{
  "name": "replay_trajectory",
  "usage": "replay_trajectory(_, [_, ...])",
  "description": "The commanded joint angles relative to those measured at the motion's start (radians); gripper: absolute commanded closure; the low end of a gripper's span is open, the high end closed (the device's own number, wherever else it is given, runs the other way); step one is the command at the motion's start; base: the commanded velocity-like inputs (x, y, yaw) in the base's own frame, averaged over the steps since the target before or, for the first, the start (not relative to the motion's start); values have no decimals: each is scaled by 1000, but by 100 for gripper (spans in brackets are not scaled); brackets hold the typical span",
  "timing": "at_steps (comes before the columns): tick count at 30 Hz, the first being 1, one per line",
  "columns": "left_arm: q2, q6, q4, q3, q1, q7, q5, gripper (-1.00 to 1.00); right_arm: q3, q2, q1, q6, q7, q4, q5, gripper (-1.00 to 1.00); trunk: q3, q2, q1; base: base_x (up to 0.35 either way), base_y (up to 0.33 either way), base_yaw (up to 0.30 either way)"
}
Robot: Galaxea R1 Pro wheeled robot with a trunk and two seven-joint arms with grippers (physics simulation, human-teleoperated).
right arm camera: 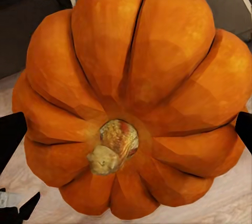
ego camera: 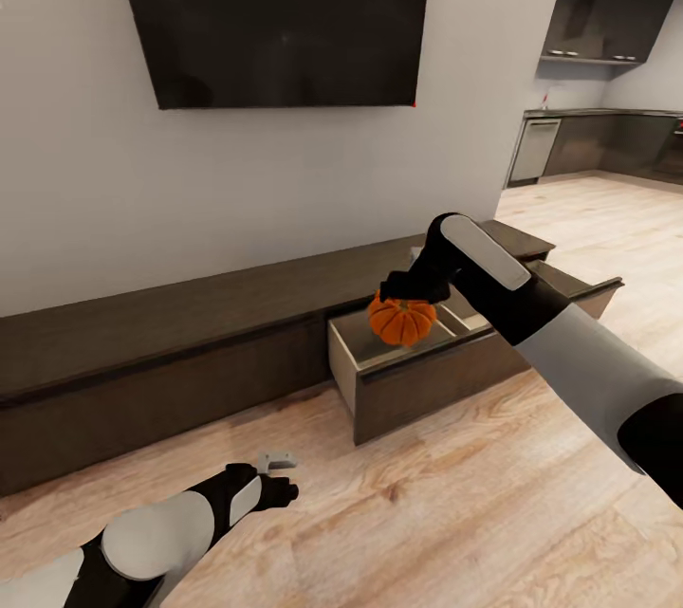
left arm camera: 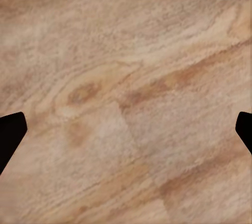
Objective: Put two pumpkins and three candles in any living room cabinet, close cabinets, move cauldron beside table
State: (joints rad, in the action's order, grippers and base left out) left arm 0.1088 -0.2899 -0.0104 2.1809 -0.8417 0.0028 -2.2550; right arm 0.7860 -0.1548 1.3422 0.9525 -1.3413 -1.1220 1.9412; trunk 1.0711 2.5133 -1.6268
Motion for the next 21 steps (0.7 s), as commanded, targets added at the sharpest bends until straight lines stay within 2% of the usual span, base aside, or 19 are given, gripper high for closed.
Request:
replay_trajectory(1, [0, -3, 0, 8, -1, 0, -9, -100, 1, -4, 2, 10, 5, -8, 0, 100, 1, 0, 0, 11, 90, 0])
replay_trajectory(3, [0, -3, -1, 8, -1, 0, -9, -100, 1, -12, 2, 10, 34, -24, -12, 100, 1, 0, 0, 8, 59, 0])
replay_trajectory(4, [1, -3, -1, 9, -1, 0, -9, -100, 0, -21, 2, 6, 69, -33, -28, 100, 1, 0, 0, 3, 24, 0])
replay_trajectory(7, [1, -3, -2, 9, -1, 0, -9, -100, 0, -27, 2, 0, 104, -36, -73, 100, 1, 0, 0, 1, 10, 0])
replay_trajectory(10, [2, -3, -2, 10, -1, 0, -9, -100, 3, -28, 2, -11, 113, -19, -107, 100, 1, 0, 0, 7, 3, 0])
replay_trajectory(13, [3, -3, -2, 10, -1, 0, -9, -100, 8, -26, 2, -16, 112, -3, -118, 100, 1, 0, 0, 120, 1, 0])
replay_trajectory(17, [3, -3, -2, 10, -1, 0, -9, -100, 15, -24, 2, -19, 111, 14, -126, 100, 1, 0, 0, 275, 0, 0])
replay_trajectory(21, [3, -3, -2, 11, -1, 0, -8, -100, 18, -22, 2, -19, 111, 46, -152, 100, 1, 0, 0, 329, 0, 0])
